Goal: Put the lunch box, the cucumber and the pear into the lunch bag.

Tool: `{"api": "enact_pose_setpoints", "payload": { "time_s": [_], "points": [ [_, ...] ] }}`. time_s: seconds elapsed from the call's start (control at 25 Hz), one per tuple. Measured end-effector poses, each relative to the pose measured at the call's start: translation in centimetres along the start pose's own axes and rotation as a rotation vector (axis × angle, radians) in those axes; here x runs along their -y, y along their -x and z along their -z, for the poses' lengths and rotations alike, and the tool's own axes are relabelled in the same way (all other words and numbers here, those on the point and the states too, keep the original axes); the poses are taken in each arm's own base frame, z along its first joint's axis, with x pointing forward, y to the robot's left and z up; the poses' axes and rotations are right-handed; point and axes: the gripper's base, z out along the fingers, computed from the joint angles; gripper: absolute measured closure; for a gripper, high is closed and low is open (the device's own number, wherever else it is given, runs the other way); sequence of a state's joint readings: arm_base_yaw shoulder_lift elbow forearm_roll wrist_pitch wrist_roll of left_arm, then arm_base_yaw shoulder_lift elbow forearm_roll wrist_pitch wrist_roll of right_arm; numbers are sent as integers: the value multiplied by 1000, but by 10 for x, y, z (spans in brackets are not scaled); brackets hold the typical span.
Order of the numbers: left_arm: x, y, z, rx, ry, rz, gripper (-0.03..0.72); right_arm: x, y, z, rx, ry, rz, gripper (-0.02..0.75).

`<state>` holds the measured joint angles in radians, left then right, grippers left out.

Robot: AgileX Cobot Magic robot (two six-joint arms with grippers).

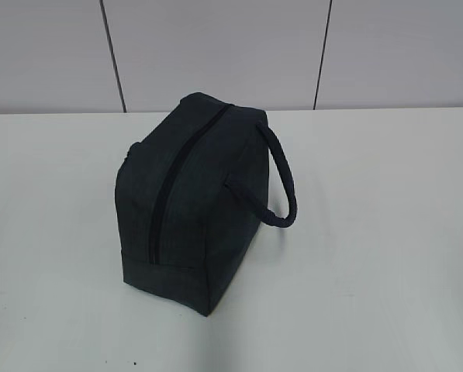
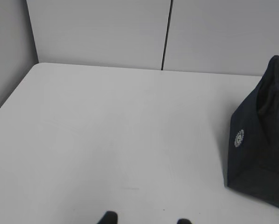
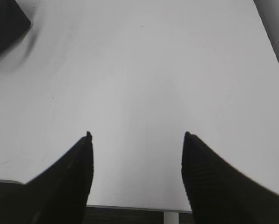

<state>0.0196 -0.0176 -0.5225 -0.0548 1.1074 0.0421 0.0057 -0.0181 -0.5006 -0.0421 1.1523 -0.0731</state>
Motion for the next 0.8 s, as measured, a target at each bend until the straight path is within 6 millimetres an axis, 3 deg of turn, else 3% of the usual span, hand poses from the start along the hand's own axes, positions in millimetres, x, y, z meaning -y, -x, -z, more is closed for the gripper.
{"api": "enact_pose_setpoints", "payload": {
  "time_s": [0.8],
  "points": [
    [0, 0, 0, 0, -20, -10, 446, 0, 0, 0, 0, 0, 0, 267]
  ]
}}
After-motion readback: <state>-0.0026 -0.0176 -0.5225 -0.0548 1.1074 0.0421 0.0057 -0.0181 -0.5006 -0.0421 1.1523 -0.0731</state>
